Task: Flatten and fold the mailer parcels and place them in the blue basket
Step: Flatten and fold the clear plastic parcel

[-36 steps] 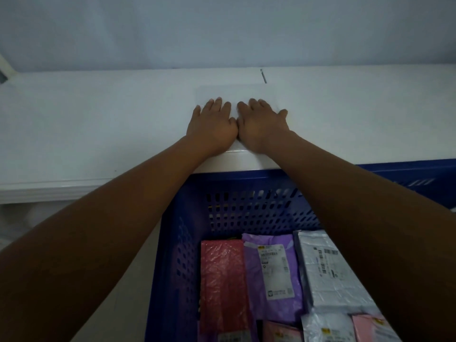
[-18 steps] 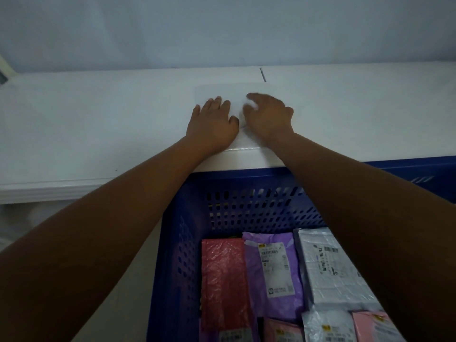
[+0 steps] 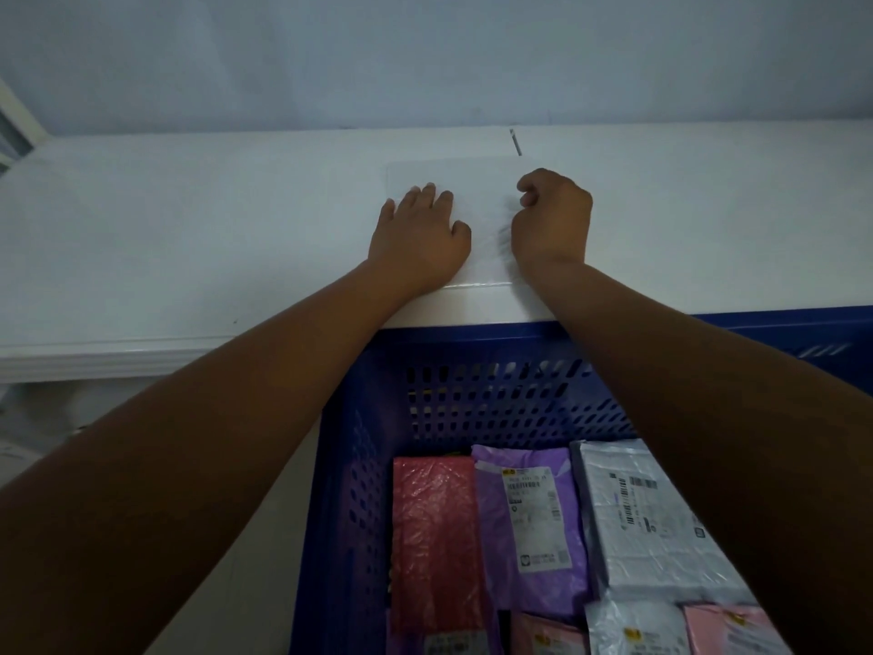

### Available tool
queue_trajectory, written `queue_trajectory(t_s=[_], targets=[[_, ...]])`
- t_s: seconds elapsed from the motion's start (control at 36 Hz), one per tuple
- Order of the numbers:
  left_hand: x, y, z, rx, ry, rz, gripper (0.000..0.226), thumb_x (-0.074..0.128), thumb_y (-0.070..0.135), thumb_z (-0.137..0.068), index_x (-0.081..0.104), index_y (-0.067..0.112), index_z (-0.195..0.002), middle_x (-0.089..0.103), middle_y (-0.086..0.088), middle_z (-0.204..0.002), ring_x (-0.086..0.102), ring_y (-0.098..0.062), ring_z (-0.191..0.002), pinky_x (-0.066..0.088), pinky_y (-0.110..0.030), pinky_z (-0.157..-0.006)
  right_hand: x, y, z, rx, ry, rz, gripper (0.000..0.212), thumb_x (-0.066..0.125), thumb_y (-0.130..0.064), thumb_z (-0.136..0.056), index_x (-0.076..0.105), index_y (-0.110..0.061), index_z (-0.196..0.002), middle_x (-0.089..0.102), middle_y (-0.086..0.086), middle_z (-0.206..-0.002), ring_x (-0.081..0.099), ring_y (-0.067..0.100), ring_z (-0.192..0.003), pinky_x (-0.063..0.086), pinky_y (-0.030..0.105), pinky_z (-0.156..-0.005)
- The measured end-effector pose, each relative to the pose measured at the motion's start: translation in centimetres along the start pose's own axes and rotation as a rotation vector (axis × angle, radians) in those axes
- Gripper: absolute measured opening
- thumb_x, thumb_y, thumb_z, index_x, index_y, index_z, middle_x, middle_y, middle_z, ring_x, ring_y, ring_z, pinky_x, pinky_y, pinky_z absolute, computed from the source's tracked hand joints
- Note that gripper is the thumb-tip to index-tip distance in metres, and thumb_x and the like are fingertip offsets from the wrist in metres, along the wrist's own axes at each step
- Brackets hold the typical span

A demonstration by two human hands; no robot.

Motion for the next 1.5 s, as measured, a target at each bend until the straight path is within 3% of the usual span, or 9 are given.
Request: queue_trajectory(t_s=[0.19, 0.36, 0.47, 0.58, 0.81, 1.0, 1.14, 1.25, 1.5], targets=[[-0.8, 0.3, 0.0, -0.013, -0.012, -0.057, 0.060, 0.027, 0.040, -0.100, 0.028, 0.013, -0.154, 0.023, -0.012, -0.162, 0.020, -0.029, -0.149, 0.017, -0.047, -0.120, -0.3, -0.4, -0.1, 0.010, -0.055, -0.029, 0.037, 0.048, 0.011, -0.083, 0.076, -0.006, -0.099, 0.072, 0.003, -0.100, 0.061, 0.008, -0.087, 0.037, -0.004, -0.066], [-4.2, 1.1, -1.8, -0.007, -0.250, -0.170, 0.060, 0.040, 0.040, -0.096, 0.034, 0.012, -0.149, 0.036, -0.015, -0.151, 0.036, -0.034, -0.137, 0.035, -0.043, -0.107, 0.4, -1.0, 0.0, -0.253, -0.171, 0.291, 0.021, 0.054, -0.013, -0.083, 0.070, -0.001, -0.078, 0.069, 0.013, -0.086, 0.063, 0.029, -0.089, 0.043, 0.029, -0.069], [-4.3, 1.5, -1.8, 0.044, -0.158, -0.283, 0.043, 0.040, 0.032, -0.100, 0.052, 0.010, -0.134, 0.054, -0.014, -0.135, 0.053, -0.032, -0.120, 0.042, -0.037, -0.091, 0.8, -3.3, 0.6, -0.417, -0.302, 0.692, 0.028, 0.055, -0.011, -0.085, 0.037, -0.013, -0.062, 0.048, 0.006, -0.077, 0.055, 0.030, -0.092, 0.035, 0.031, -0.071], [-2.6, 2.4, -1.1, 0.088, -0.018, -0.346, 0.037, 0.040, 0.031, -0.098, 0.052, 0.015, -0.129, 0.056, -0.009, -0.123, 0.051, -0.030, -0.116, 0.046, -0.041, -0.088, 0.9, -4.8, -0.1, -0.406, -0.321, 0.838, 0.020, 0.053, -0.012, -0.088, 0.048, -0.011, -0.069, 0.044, 0.004, -0.069, 0.051, 0.024, -0.072, 0.039, 0.033, -0.066], [-2.3, 3.2, -0.7, 0.258, 0.027, -0.462, 0.037, 0.037, 0.026, -0.092, 0.059, 0.014, -0.118, 0.063, -0.009, -0.106, 0.056, -0.033, -0.103, 0.051, -0.049, -0.088, 2.2, -1.3, 0.0, -0.568, -0.239, 0.314, 0.032, 0.037, -0.020, -0.083, 0.062, -0.009, -0.101, 0.062, 0.011, -0.102, 0.058, 0.030, -0.095, 0.051, 0.042, -0.078], [-2.0, 2.7, -0.8, 0.329, 0.118, -0.398, 0.036, 0.035, 0.030, -0.093, 0.062, 0.016, -0.113, 0.064, -0.006, -0.106, 0.057, -0.029, -0.097, 0.038, -0.038, -0.072, 3.1, -0.5, -0.9, -0.670, -0.228, 0.407, 0.043, 0.030, -0.023, -0.091, 0.061, -0.002, -0.113, 0.060, 0.017, -0.115, 0.053, 0.037, -0.115, 0.044, 0.044, -0.095], [-1.9, 2.8, -0.9, 0.282, 0.101, -0.376, 0.039, 0.040, 0.030, -0.094, 0.059, 0.015, -0.125, 0.061, -0.007, -0.107, 0.057, -0.028, -0.097, 0.040, -0.039, -0.073, 3.2, -0.1, -1.2, -0.463, -0.443, 0.334, 0.065, 0.023, -0.031, -0.083, 0.046, -0.012, -0.140, 0.048, 0.017, -0.144, 0.042, 0.031, -0.136, 0.034, 0.048, -0.111], [-1.9, 3.5, -0.9, 0.247, 0.046, -0.415, 0.034, 0.043, 0.025, -0.094, 0.061, 0.013, -0.121, 0.051, -0.003, -0.084, 0.051, -0.024, -0.080, 0.041, -0.036, -0.072, 3.0, -0.5, -1.0, -0.454, -0.467, 0.316, 0.049, 0.027, -0.030, -0.080, 0.054, -0.015, -0.117, 0.060, 0.011, -0.114, 0.053, 0.031, -0.110, 0.041, 0.048, -0.097], [-2.9, 4.0, -0.8, 0.351, 0.010, -0.501, 0.035, 0.039, 0.026, -0.096, 0.062, 0.015, -0.120, 0.037, 0.003, -0.067, 0.047, -0.021, -0.077, 0.037, -0.034, -0.073, 3.1, -0.2, -1.5, -0.401, -0.490, 0.309, 0.049, 0.029, -0.027, -0.078, 0.056, -0.012, -0.115, 0.059, 0.009, -0.113, 0.052, 0.030, -0.108, 0.041, 0.045, -0.096]])
Point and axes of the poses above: each hand's wrist, its own z-axis away from the middle knuckle, its own x-axis out of the palm, y = z × x, the point moved 3 cm from there along -z, towards the middle knuckle
